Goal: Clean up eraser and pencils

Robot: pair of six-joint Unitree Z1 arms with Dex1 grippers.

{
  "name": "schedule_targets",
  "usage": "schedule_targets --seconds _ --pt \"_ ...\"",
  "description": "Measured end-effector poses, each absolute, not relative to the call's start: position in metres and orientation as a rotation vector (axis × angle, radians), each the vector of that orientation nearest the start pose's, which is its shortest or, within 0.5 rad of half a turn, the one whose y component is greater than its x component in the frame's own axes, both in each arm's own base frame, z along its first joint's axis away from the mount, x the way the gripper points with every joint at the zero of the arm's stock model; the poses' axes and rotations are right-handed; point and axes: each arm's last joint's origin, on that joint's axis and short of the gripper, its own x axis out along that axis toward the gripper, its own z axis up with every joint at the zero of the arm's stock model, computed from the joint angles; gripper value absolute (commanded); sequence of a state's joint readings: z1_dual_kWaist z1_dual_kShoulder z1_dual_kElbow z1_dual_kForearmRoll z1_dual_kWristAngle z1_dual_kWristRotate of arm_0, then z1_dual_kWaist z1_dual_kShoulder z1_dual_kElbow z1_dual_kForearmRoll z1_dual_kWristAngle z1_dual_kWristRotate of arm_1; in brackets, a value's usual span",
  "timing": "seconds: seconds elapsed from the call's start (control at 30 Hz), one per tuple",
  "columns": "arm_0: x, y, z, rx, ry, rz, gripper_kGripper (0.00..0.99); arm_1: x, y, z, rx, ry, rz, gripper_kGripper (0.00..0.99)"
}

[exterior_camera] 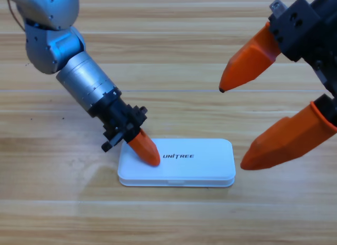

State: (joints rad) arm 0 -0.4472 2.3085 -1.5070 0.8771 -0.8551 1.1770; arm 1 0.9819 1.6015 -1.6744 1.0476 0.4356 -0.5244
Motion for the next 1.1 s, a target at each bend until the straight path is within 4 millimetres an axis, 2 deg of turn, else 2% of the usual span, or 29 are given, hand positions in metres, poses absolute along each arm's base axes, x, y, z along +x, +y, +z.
schedule_targets --seconds 0.37,0.47,0.53,0.57,0.6,0.63,0.67,0.7,0.77,0.83,0.97,1.03,1.1 --pt "0.341 -0.216 0.157 0.529 0.846 -1.682 0.0 0.143 0.251 0.431 -0.68 0.661 1.548 0.99" --pt "0.333 -0.212 0.174 0.599 0.864 -1.633 0.0 0.143 0.251 0.431 -0.679 0.661 1.548 0.99" --pt "0.324 -0.205 0.196 0.637 0.905 -1.605 0.0 0.143 0.251 0.431 -0.679 0.661 1.548 0.99" --pt "0.318 -0.201 0.215 0.65 0.914 -1.596 0.067 0.143 0.251 0.431 -0.679 0.661 1.548 0.99" --pt "0.312 -0.197 0.236 0.663 0.905 -1.588 0.38 0.143 0.251 0.431 -0.679 0.661 1.547 0.99" --pt "0.304 -0.193 0.259 0.673 0.881 -1.581 0.64 0.143 0.251 0.431 -0.679 0.661 1.547 0.99" --pt "0.293 -0.187 0.286 0.685 0.839 -1.57 0.836 0.143 0.251 0.431 -0.679 0.66 1.547 0.99" --pt "0.28 -0.18 0.309 0.698 0.795 -1.559 0.945 0.143 0.252 0.431 -0.678 0.66 1.547 0.99" --pt "0.247 -0.163 0.351 0.725 0.694 -1.531 0.99 0.143 0.252 0.432 -0.677 0.654 1.547 0.99" --pt "0.209 -0.146 0.376 0.723 0.628 -1.499 0.99 0.144 0.253 0.432 -0.675 0.643 1.547 0.99" --pt "0.149 -0.132 0.388 0.719 0.586 -1.512 0.99 0.144 0.254 0.433 -0.671 0.631 1.545 0.99" --pt "0.134 -0.131 0.385 0.711 0.572 -1.53 0.99 0.145 0.254 0.433 -0.671 0.631 1.545 0.99" --pt "0.127 -0.134 0.382 0.703 0.555 -1.541 0.99 0.145 0.254 0.433 -0.671 0.63 1.545 0.99"
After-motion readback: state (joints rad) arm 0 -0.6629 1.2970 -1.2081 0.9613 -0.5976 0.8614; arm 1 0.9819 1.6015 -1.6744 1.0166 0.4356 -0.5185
